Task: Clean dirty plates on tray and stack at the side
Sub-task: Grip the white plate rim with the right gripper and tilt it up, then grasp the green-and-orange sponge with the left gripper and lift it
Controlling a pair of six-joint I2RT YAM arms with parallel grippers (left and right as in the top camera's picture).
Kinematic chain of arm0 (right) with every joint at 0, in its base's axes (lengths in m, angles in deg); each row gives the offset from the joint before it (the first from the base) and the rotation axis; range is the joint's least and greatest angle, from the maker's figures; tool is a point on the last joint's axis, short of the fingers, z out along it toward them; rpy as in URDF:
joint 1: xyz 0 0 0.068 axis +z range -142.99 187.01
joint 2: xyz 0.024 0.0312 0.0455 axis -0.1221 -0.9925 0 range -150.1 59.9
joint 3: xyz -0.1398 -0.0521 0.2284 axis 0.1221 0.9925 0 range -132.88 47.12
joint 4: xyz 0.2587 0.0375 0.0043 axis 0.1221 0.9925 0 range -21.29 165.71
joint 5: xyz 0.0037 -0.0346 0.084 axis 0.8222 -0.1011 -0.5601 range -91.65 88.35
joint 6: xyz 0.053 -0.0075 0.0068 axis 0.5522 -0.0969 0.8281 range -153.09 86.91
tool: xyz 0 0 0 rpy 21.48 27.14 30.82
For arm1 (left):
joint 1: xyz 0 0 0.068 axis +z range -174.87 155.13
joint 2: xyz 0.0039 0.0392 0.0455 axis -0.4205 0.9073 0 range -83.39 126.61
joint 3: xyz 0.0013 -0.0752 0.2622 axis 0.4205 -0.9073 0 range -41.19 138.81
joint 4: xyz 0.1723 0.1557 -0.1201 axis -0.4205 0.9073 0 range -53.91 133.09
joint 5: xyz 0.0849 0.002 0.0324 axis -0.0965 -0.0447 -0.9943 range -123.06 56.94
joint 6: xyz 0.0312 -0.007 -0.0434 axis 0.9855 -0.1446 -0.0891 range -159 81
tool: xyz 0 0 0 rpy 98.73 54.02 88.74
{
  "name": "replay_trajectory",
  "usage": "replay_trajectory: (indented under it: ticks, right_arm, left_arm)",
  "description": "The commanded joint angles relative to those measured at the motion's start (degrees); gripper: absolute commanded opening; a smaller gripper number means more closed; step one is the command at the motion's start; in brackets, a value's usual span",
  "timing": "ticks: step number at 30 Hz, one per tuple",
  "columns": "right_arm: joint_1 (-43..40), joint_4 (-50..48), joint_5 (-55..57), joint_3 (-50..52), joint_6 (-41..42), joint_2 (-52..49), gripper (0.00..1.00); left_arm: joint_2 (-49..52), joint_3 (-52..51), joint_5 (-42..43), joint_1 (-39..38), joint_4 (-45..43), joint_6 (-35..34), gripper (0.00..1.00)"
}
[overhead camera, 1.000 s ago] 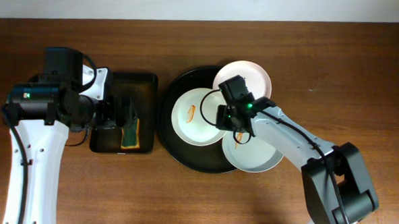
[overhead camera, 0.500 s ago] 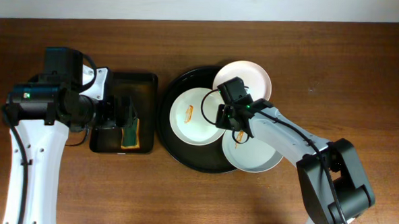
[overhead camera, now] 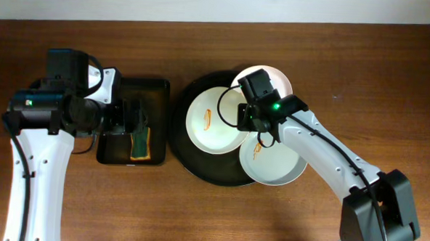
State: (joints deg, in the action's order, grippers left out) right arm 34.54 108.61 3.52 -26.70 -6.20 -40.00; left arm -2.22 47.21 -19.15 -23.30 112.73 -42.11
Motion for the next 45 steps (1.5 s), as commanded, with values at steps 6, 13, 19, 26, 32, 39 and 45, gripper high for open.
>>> replay_trajectory:
  ticks: [6, 13, 19, 26, 32, 39, 45]
  right_arm:
    - [0.2, 2.2, 0.9, -0.8, -2.3, 1.9, 0.04]
    - [0.2, 6.9, 2.2, -1.1, -4.1, 2.3, 0.04]
    - [0.2, 8.4, 2.8, -1.1, -4.0, 2.3, 0.04]
    - [0.2, 7.9, 2.8, -1.1, -4.0, 2.3, 0.04]
    - [0.2, 7.7, 2.8, -1.1, -4.0, 2.3, 0.04]
    - [0.2, 7.7, 2.8, -1.1, -4.0, 2.3, 0.04]
    - [0.2, 7.5, 2.8, -1.1, -4.0, 2.3, 0.04]
  left_arm:
    - [2.5, -7.5, -3.1, -0.2, -5.4, -1.6, 0.99]
    - [5.8, -8.9, -3.0, -0.2, -7.2, -1.6, 0.99]
    - [9.2, -9.1, -3.0, -0.2, -8.6, -2.5, 0.99]
    - [13.2, -16.6, -3.0, -0.2, -16.6, -4.2, 0.9]
    - [17.7, -22.5, -3.5, -0.2, -23.3, -4.2, 0.73]
    - [21.1, -26.1, -3.9, -0.2, -27.5, -4.4, 0.57]
    - [23.1, -28.1, -6.3, -0.2, -29.8, -4.4, 0.37]
